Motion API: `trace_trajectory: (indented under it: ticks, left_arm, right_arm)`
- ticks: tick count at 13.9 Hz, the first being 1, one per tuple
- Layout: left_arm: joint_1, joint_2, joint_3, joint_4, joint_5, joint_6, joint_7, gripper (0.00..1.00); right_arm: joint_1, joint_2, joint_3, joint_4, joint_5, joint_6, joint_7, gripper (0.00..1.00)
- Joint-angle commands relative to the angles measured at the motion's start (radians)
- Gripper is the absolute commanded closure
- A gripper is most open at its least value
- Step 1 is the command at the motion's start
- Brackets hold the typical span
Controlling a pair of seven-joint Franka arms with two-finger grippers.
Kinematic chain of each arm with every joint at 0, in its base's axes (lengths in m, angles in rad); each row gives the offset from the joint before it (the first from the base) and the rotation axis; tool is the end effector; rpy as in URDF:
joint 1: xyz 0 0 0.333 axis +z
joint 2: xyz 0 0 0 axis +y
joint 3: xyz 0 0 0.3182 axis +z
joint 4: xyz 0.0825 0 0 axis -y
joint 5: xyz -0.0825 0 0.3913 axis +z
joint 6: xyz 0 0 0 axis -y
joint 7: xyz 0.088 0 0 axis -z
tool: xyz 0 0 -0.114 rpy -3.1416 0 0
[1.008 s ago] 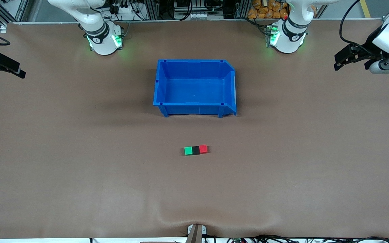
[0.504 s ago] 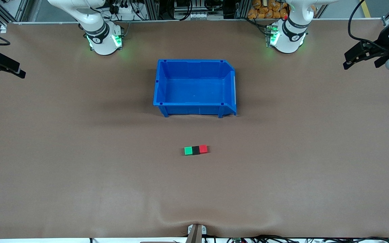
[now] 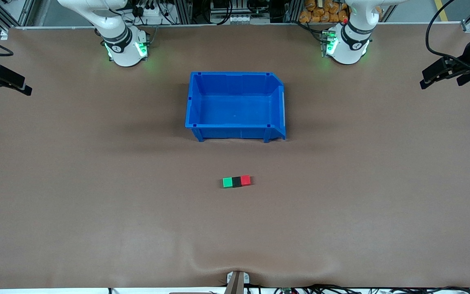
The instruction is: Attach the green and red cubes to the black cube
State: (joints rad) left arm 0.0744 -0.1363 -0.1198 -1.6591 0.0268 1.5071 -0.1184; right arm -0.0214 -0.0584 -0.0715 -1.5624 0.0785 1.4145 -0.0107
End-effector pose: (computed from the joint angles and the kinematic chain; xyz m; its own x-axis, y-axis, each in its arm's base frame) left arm 0.5113 -0.0245 0.6448 0.9971 0.0759 -0.0114 0.0753 -0.9962 -0.0447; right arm 0.5247 -0.0402 0.6428 0.9937 -0.0691 -0.0881 -0.0765 -0.9936 -0.0833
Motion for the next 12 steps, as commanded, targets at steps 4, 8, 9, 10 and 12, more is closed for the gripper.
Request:
trace_trajectory:
  ticks: [4, 8, 9, 10, 12]
  left_arm:
    - [-0.001, 0.000, -0.017, 0.028, 0.021, -0.022, 0.016, 0.00]
    - [-0.001, 0.001, -0.017, 0.067, 0.021, -0.060, 0.014, 0.00]
    - [0.001, 0.003, -0.015, 0.067, 0.021, -0.062, 0.014, 0.00]
    - [0.002, 0.003, -0.015, 0.067, 0.021, -0.064, 0.014, 0.00]
    - [0.002, 0.003, -0.015, 0.070, 0.018, -0.062, 0.016, 0.00]
  right_arm:
    - [0.040, 0.014, 0.010, 0.021, -0.008, -0.011, 0.011, 0.00]
    - [0.038, 0.015, 0.009, 0.021, -0.009, -0.009, 0.009, 0.00]
    - [0.038, 0.015, 0.009, 0.021, -0.009, -0.009, 0.009, 0.00]
    - [0.038, 0.015, 0.009, 0.021, -0.009, -0.008, 0.009, 0.00]
    - [0.037, 0.019, 0.009, 0.021, -0.009, -0.005, 0.009, 0.00]
